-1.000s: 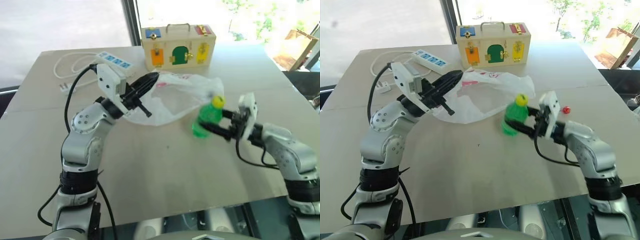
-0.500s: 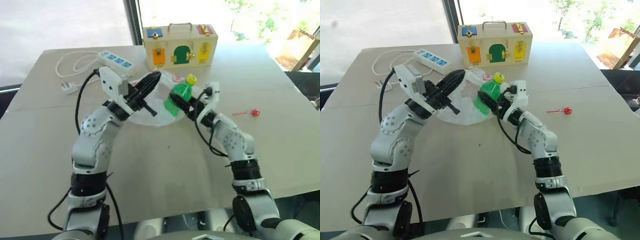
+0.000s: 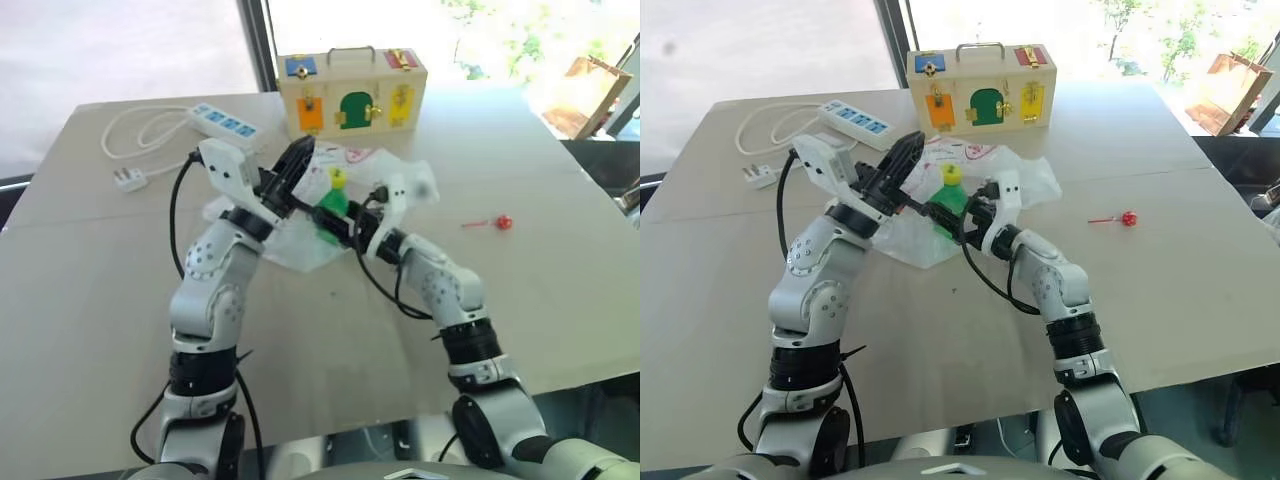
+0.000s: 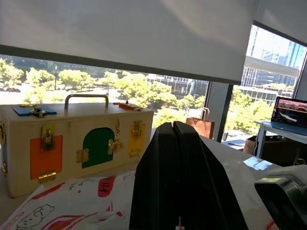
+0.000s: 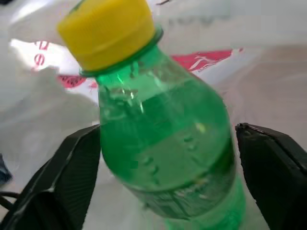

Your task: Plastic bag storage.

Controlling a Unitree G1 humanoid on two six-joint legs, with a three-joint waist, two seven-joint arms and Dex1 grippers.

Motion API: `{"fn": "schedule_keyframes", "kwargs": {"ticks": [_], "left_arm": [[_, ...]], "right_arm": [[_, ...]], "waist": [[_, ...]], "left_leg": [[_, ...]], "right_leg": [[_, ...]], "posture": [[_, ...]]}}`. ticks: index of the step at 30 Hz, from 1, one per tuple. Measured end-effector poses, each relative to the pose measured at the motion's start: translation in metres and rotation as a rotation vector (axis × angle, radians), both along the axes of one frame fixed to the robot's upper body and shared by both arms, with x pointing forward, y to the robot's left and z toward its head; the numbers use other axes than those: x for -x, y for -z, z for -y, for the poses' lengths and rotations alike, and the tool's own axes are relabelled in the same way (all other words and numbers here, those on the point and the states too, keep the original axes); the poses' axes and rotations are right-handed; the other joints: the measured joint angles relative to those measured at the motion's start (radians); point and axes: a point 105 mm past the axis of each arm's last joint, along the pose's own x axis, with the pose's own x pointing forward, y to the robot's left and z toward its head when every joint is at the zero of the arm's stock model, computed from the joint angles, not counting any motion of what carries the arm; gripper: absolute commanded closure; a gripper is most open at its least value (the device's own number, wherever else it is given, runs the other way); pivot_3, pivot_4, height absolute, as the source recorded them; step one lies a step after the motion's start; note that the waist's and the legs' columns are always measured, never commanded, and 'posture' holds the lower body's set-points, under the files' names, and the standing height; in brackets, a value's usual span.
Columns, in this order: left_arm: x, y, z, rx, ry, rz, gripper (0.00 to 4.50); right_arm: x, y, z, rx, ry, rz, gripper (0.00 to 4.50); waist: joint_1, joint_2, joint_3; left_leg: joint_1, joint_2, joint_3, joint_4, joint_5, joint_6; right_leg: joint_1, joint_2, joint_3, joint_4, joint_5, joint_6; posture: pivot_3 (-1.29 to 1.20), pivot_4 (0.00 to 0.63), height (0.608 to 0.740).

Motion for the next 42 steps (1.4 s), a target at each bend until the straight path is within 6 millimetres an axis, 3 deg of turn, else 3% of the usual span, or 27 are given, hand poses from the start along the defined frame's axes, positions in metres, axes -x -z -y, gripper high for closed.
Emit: {"fn": "schedule_keyframes", "kwargs": {"ticks": [11, 18, 26, 32, 37, 39, 42], "left_arm": [[-0.003, 0.004, -0.003, 0.003, -0.010, -0.018, 4.50], [-0.003, 0.004, -0.004, -0.003, -0.013, -0.017, 4.50], [-0.003, 0.004, -0.003, -0.003, -0.011, -0.018, 4.50], [-0.004, 0.005, -0.002, -0.002, -0.010, -0.021, 4.50], [-0.005, 0.009, 0.001, 0.012, -0.002, -0.032, 4.50], [-0.007, 0.011, 0.003, 0.010, 0.001, -0.039, 4.50], [-0.008, 0.013, 0.001, 0.013, -0.005, -0.044, 4.50]], "right_arm": [[-0.013, 0.004, 0.009, 0.073, 0.058, 0.105, 0.04], [-0.022, 0.007, 0.024, 0.005, 0.126, 0.014, 0.04], [-0.024, 0.015, 0.041, 0.122, 0.200, -0.062, 0.04], [-0.026, 0.012, 0.034, 0.142, 0.213, -0.130, 0.04], [-0.045, 0.006, 0.003, 0.122, 0.220, -0.333, 0.04], [-0.049, 0.010, 0.004, 0.058, 0.206, -0.471, 0.04], [-0.051, 0.011, 0.001, 0.041, 0.191, -0.540, 0.04]], "waist": [[0.000, 0.000, 0.000], [0.000, 0.000, 0.000], [0.002, 0.000, 0.000], [-0.001, 0.000, 0.000], [-0.009, 0.000, 0.000], [-0.005, 0.001, 0.000], [-0.006, 0.001, 0.000]], "left_leg": [[0.000, 0.001, 0.000, 0.000, 0.001, -0.001], [0.000, 0.002, 0.000, 0.000, 0.000, 0.000], [0.000, 0.002, 0.000, 0.000, 0.000, 0.000], [0.001, 0.002, 0.000, 0.000, 0.000, 0.000], [0.004, 0.003, 0.001, -0.001, 0.000, 0.000], [0.003, 0.004, 0.000, -0.001, 0.000, 0.000], [0.001, 0.003, 0.001, -0.001, 0.000, 0.000]], "right_leg": [[0.000, 0.000, 0.000, 0.000, 0.000, 0.000], [0.000, -0.001, 0.000, 0.000, 0.000, 0.000], [0.000, -0.001, 0.001, 0.001, 0.000, 0.000], [0.000, -0.001, 0.001, 0.002, 0.000, 0.000], [0.000, 0.003, 0.002, 0.004, 0.001, -0.003], [0.000, 0.002, 0.001, 0.004, 0.001, -0.003], [-0.001, 0.002, 0.001, 0.002, 0.001, -0.003]], "posture": [[0.00, 0.150, 0.740], [0.00, 0.150, 0.740], [0.00, 0.150, 0.740], [0.00, 0.150, 0.740], [0.00, 0.150, 0.740], [0.00, 0.150, 0.740], [0.00, 0.150, 0.740]]}}
